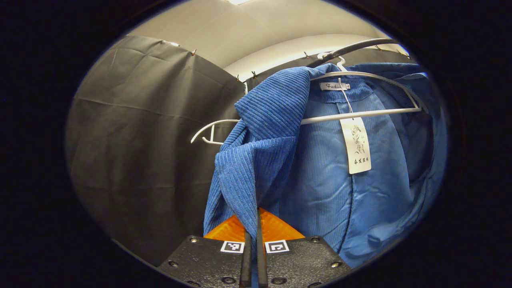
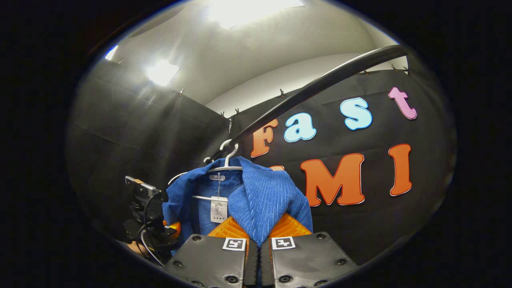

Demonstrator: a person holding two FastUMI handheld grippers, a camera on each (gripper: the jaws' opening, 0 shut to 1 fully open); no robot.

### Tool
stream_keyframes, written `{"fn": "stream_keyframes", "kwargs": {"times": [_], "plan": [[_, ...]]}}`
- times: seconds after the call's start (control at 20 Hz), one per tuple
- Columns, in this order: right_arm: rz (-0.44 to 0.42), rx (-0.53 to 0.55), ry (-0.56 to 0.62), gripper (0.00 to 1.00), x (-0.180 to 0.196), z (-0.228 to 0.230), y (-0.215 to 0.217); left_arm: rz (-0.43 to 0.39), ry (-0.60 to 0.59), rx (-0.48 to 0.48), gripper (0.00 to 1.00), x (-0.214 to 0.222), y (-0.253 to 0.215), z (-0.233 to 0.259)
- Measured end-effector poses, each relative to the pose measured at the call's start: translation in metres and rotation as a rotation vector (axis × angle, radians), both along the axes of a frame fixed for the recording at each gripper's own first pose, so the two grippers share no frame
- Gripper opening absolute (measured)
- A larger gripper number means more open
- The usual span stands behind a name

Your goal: Grasp the clothes on the hanger with both hands and then place them into the laundry hamper below.

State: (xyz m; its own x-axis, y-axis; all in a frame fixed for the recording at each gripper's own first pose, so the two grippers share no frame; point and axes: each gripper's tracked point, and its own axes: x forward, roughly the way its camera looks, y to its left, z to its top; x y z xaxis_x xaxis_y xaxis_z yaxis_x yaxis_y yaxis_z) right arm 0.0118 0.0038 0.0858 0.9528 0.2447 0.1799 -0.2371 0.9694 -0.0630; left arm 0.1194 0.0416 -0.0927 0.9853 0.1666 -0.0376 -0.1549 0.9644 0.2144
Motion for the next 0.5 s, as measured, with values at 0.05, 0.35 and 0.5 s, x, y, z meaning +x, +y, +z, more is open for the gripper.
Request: {"fn": "stream_keyframes", "kwargs": {"times": [0.05, 0.35, 0.5], "plan": [[-0.006, 0.009, 0.002, 0.1, 0.001, -0.003, -0.002, -0.006, -0.002, -0.011, 0.07, -0.006, 0.001, 0.006], [-0.043, -0.008, 0.011, 0.1, 0.005, -0.015, -0.012, 0.045, -0.14, 0.036, 0.02, -0.042, 0.044, 0.108], [-0.058, -0.024, 0.004, 0.1, 0.01, -0.014, -0.012, 0.038, -0.23, 0.102, 0.07, -0.041, 0.055, 0.182]]}}
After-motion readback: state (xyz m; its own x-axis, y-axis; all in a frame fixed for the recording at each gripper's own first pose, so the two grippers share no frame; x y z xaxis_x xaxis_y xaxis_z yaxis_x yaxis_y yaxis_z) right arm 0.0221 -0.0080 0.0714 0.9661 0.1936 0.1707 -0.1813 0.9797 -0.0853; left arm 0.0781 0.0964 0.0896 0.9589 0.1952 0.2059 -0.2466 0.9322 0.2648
